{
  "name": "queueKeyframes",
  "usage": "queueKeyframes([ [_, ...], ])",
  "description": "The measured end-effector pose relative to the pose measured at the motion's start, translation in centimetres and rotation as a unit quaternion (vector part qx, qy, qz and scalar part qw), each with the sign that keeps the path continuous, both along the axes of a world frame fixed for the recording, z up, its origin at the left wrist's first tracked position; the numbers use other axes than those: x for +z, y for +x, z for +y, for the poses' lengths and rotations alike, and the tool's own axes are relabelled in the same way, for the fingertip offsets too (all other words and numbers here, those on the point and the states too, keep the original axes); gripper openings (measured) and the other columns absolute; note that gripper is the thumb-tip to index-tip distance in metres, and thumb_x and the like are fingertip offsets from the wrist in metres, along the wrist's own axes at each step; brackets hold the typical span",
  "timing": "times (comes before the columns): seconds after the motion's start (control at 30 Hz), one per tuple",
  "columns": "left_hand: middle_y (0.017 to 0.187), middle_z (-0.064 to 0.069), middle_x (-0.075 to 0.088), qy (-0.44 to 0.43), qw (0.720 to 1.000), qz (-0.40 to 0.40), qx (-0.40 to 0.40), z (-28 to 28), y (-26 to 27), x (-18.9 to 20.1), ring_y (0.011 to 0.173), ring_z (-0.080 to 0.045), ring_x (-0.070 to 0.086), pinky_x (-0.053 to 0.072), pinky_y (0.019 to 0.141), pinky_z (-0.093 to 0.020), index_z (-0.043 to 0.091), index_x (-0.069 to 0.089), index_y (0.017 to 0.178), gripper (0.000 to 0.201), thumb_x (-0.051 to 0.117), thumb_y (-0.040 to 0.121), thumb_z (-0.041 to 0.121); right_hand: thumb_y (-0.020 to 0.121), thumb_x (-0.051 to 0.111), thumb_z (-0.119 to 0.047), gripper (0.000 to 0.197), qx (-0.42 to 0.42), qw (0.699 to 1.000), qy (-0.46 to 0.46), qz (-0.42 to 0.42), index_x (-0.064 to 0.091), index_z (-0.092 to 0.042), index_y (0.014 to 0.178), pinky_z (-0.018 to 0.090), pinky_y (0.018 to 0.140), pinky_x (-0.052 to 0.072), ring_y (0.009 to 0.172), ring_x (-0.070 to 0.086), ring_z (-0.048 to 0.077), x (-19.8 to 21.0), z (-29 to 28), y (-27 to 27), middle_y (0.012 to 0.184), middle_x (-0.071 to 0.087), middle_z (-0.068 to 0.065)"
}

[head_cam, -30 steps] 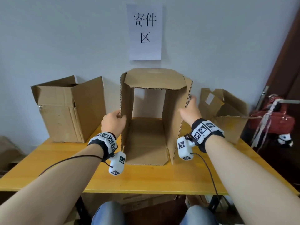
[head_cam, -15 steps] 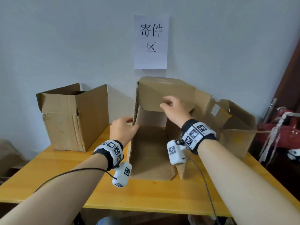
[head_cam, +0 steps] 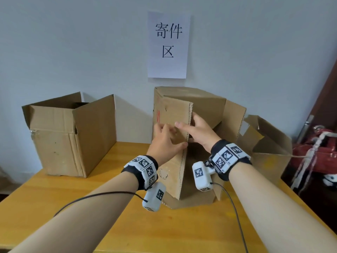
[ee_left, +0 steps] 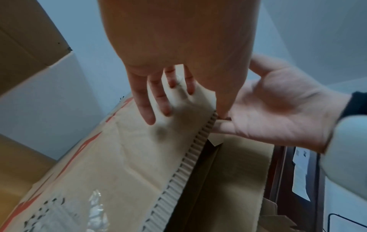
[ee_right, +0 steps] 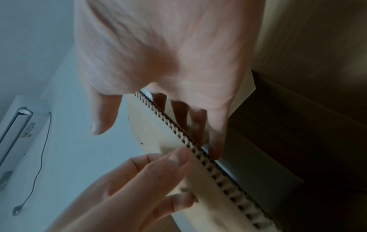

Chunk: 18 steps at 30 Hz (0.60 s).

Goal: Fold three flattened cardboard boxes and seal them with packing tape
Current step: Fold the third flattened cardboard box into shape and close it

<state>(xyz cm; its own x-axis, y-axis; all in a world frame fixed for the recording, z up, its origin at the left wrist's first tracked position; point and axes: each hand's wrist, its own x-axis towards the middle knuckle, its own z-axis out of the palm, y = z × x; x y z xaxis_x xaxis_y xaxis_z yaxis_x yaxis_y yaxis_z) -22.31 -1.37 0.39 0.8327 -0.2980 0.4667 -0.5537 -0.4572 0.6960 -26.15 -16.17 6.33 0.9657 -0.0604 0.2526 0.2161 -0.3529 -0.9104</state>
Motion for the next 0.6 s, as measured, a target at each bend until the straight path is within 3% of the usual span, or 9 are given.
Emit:
queueKeyframes([
  [0.1,0.124,0.005,0.038,-0.040,0.999,-0.007,-0.013,0.5,0.7,0.3,0.087,-0.008,0.061,0.056,0.084,-0.030,0.020,0.053,0.114,0.033,0.070,0.088,0.033,0.091,0.071,-0.028,0.035,-0.002,1.000,-0.001,-0.011,0.059,-0.033,0.124,0.035,0.084,0.060,0.107,0.068,0.011,-0.6,-0.4,0.0,0.116,0.070,-0.010],
  [0.17,0.127,0.001,0.040,-0.079,0.997,-0.019,-0.006,0.9,1.4,1.1,0.088,-0.005,0.060,0.055,0.085,-0.027,0.021,0.050,0.119,0.034,0.069,0.090,0.027,0.096,0.066,-0.021,0.026,-0.011,1.000,-0.006,-0.017,0.062,-0.030,0.120,0.031,0.079,0.061,0.104,0.069,0.011,-1.0,-0.6,0.1,0.115,0.070,-0.009],
  [0.23,0.129,0.002,0.037,-0.102,0.993,-0.052,0.005,1.3,2.2,2.4,0.098,-0.005,0.057,0.052,0.093,-0.029,0.024,0.049,0.127,0.045,0.071,0.088,0.025,0.098,0.062,-0.021,0.019,-0.031,0.999,-0.005,-0.018,0.066,-0.027,0.116,0.036,0.084,0.061,0.103,0.070,0.013,-1.4,-0.9,0.4,0.111,0.072,-0.007],
  [0.33,0.144,-0.002,0.033,-0.059,0.989,-0.135,0.030,1.3,3.7,5.3,0.130,-0.021,0.040,0.035,0.112,-0.035,0.027,0.047,0.140,0.063,0.075,0.083,0.028,0.100,0.060,-0.022,0.016,-0.050,0.999,-0.006,-0.017,0.069,-0.025,0.113,0.044,0.092,0.058,0.103,0.070,0.013,-1.9,-1.2,0.7,0.110,0.074,-0.005],
  [0.4,0.149,0.002,0.035,-0.003,0.984,-0.176,0.032,0.7,4.4,7.5,0.134,-0.024,0.031,0.029,0.112,-0.035,0.029,0.049,0.141,0.063,0.074,0.083,0.034,0.100,0.059,-0.021,0.015,-0.049,0.999,-0.012,-0.013,0.068,-0.026,0.111,0.047,0.094,0.057,0.103,0.069,0.014,-2.1,-1.4,0.8,0.110,0.073,-0.005],
  [0.47,0.143,0.008,0.046,0.037,0.984,-0.176,0.007,-0.1,4.9,9.1,0.133,-0.020,0.034,0.033,0.111,-0.040,0.031,0.059,0.129,0.049,0.072,0.084,0.043,0.100,0.059,-0.022,0.015,-0.034,0.999,-0.017,0.002,0.068,-0.022,0.113,0.049,0.091,0.058,0.102,0.070,0.017,-2.4,-1.7,0.7,0.110,0.073,-0.002],
  [0.53,0.126,0.007,0.060,0.047,0.989,-0.139,-0.025,-0.8,5.2,9.8,0.122,-0.017,0.046,0.044,0.103,-0.044,0.026,0.067,0.107,0.036,0.070,0.084,0.054,0.100,0.060,-0.028,0.019,-0.021,0.999,-0.022,0.029,0.067,-0.021,0.116,0.049,0.091,0.058,0.102,0.070,0.020,-3.1,-2.2,0.1,0.111,0.073,0.000],
  [0.6,0.116,0.003,0.063,0.047,0.991,-0.120,-0.038,-1.3,5.2,9.6,0.116,-0.018,0.049,0.046,0.096,-0.041,0.021,0.061,0.090,0.044,0.070,0.079,0.063,0.098,0.060,-0.042,0.030,-0.014,0.996,-0.038,0.077,0.066,-0.023,0.121,0.046,0.091,0.058,0.099,0.072,0.019,-4.4,-3.0,-0.8,0.113,0.072,-0.001],
])
